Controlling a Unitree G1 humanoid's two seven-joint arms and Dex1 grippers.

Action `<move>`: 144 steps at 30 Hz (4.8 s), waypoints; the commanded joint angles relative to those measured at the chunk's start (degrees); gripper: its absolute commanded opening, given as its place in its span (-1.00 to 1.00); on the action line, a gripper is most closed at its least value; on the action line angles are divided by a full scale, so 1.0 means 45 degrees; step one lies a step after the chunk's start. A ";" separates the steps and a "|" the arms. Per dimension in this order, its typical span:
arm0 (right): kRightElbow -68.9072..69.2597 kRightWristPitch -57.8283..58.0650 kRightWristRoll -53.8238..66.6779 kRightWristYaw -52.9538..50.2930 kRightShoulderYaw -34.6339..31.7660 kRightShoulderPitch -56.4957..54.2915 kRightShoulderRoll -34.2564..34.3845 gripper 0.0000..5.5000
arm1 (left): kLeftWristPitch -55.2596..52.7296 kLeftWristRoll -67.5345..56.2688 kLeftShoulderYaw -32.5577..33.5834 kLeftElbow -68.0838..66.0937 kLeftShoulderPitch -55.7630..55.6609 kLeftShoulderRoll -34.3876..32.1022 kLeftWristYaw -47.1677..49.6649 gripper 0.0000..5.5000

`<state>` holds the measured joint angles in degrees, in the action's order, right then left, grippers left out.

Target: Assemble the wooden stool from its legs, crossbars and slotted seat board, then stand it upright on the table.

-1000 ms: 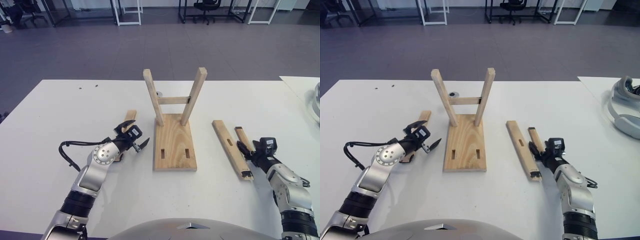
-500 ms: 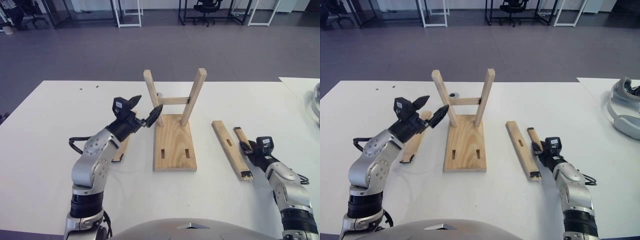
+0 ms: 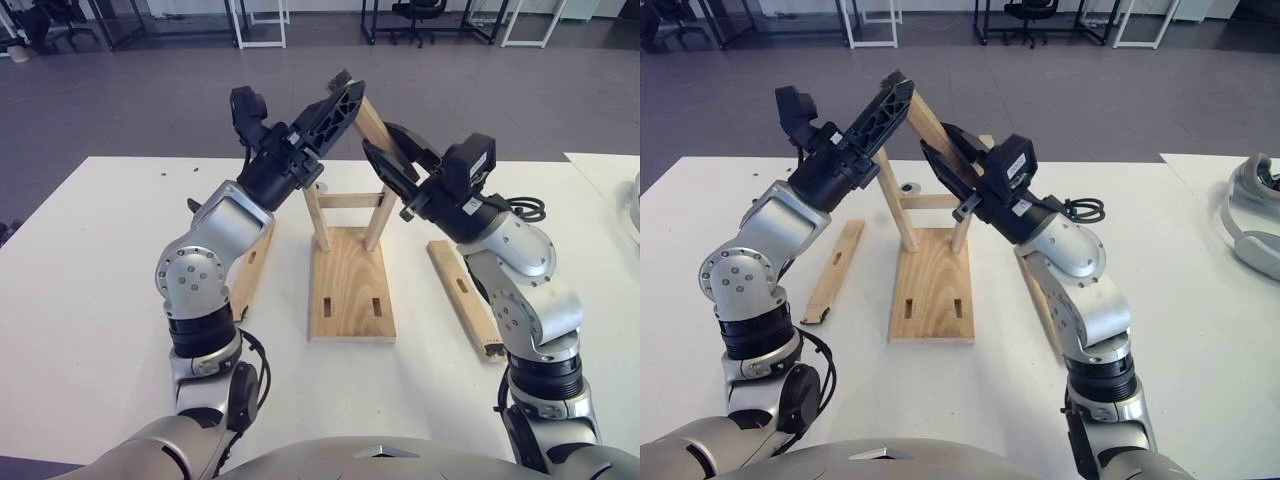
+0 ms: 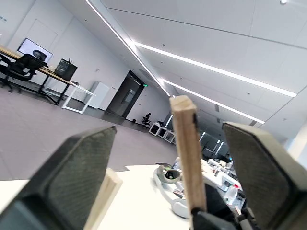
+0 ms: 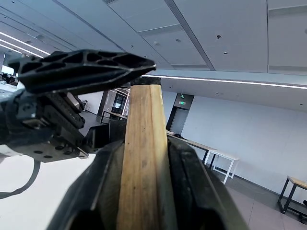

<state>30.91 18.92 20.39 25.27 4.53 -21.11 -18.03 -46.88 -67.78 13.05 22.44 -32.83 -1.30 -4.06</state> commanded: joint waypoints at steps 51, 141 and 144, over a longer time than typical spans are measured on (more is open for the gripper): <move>-0.8535 -0.3724 -0.3756 -0.2218 -0.1307 0.4046 0.0863 0.15 | 0.7924 0.6883 0.1097 -0.5465 0.5365 -0.2322 -0.2939 -0.86; -0.5874 0.1058 0.0150 0.0014 -0.2245 0.2275 0.0931 0.15 | 0.4646 0.9717 0.0534 -0.4882 0.7793 -0.8040 -0.8226 -0.26; -0.3562 0.4337 0.5690 0.0538 -0.3478 0.1902 0.1404 0.15 | 0.4237 0.6780 0.2125 -0.1868 0.8495 -0.8471 -1.0282 -0.26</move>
<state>8.64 30.74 33.06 27.46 -7.93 -10.50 -13.00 -26.54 -30.78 18.94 5.81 3.67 -37.11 -45.56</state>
